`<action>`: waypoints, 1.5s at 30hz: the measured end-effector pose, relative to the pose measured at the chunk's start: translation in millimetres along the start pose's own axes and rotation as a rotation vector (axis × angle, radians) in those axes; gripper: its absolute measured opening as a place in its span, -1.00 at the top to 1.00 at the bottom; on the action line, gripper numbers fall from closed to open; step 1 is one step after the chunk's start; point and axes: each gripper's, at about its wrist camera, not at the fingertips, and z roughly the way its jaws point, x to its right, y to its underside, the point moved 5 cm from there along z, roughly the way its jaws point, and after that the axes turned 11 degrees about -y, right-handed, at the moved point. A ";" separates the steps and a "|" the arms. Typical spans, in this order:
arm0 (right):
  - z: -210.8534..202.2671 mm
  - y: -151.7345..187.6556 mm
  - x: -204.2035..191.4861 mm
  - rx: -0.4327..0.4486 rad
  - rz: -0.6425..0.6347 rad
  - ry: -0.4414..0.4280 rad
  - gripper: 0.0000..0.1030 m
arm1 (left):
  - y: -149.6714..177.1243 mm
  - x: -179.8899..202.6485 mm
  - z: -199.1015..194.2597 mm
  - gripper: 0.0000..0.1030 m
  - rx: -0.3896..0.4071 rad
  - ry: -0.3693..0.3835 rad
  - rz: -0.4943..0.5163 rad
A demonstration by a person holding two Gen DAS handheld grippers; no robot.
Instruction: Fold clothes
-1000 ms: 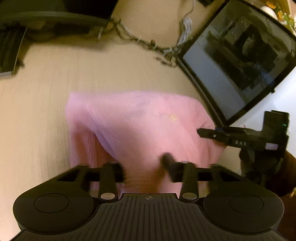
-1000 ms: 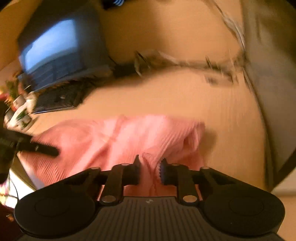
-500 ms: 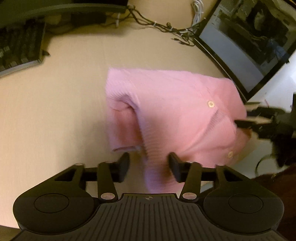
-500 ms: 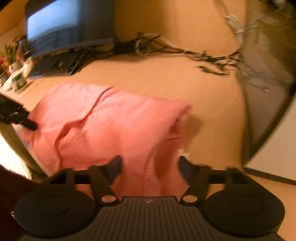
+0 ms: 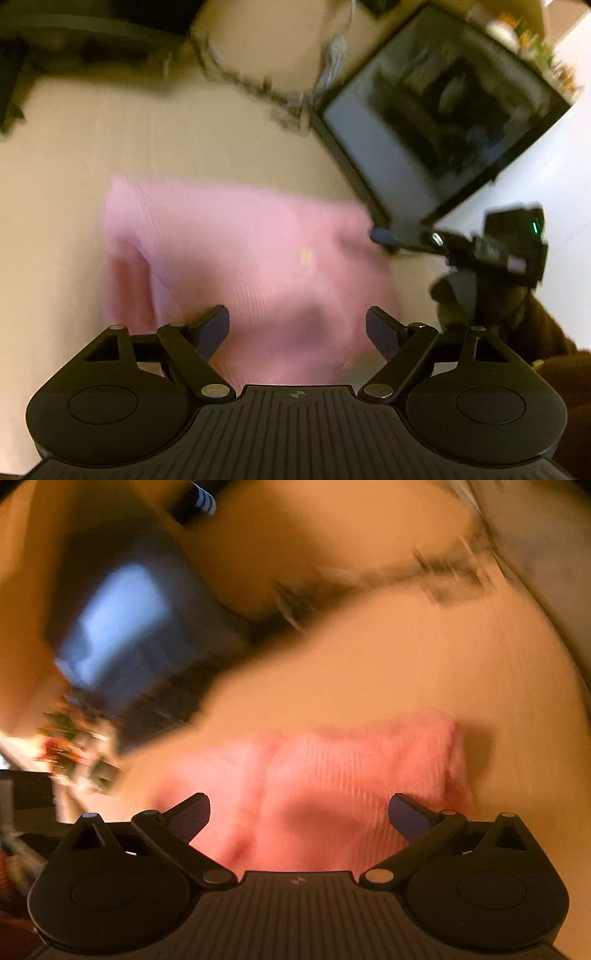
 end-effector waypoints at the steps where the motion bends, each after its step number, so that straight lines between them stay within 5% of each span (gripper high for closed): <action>1: 2.5 3.3 -1.2 0.011 -0.025 0.012 -1.00 | 1.3 -1.9 7.4 -0.67 -0.021 -0.009 0.004; 7: 13.7 14.7 -12.1 0.064 -0.010 0.101 -1.00 | -25.1 -11.6 34.8 -0.68 -0.033 -0.088 0.053; 13: 22.5 7.8 -44.7 -0.054 -0.079 0.090 -1.00 | -101.6 -23.8 73.6 -0.70 0.084 -0.259 0.042; 15: 4.8 -1.4 -55.9 0.004 -0.166 0.119 -1.00 | -122.2 -26.4 76.8 -0.70 0.139 -0.381 0.049; 17: -7.8 -7.6 -55.8 0.064 -0.263 0.243 -1.00 | -127.8 -23.4 66.2 -0.71 0.174 -0.379 0.053; 21: -14.9 -14.1 -37.7 0.131 -0.407 0.536 -1.00 | -104.5 -5.9 34.6 -0.70 0.178 -0.209 0.012; 25: 17.7 3.6 0.7 0.028 -0.433 0.711 -1.00 | -65.0 23.0 41.6 -0.60 0.080 0.056 -0.014; 30: 21.5 14.1 -15.9 -0.029 -0.451 0.689 -1.00 | -49.7 28.9 79.2 -0.44 0.011 -0.021 0.072; 35: 24.9 27.8 -53.4 -0.135 -0.470 0.458 -1.00 | -87.2 -4.3 91.1 -0.41 0.082 -0.115 0.016; 37: 15.1 18.7 -64.4 -0.103 -0.483 0.428 -1.00 | -98.7 -16.2 88.8 -0.42 0.099 -0.187 -0.015; 39: 3.8 3.0 -69.6 -0.041 -0.448 0.418 -1.00 | -100.2 -18.7 75.5 -0.56 0.113 -0.173 -0.007; 43: 4.3 -21.4 -63.5 0.052 -0.382 0.442 -1.00 | -76.9 -9.6 54.6 -0.66 0.155 -0.326 0.225; 45: 25.2 -20.2 -58.5 -0.005 -0.414 0.473 -1.00 | -66.2 -7.8 59.8 -0.65 0.147 -0.431 0.312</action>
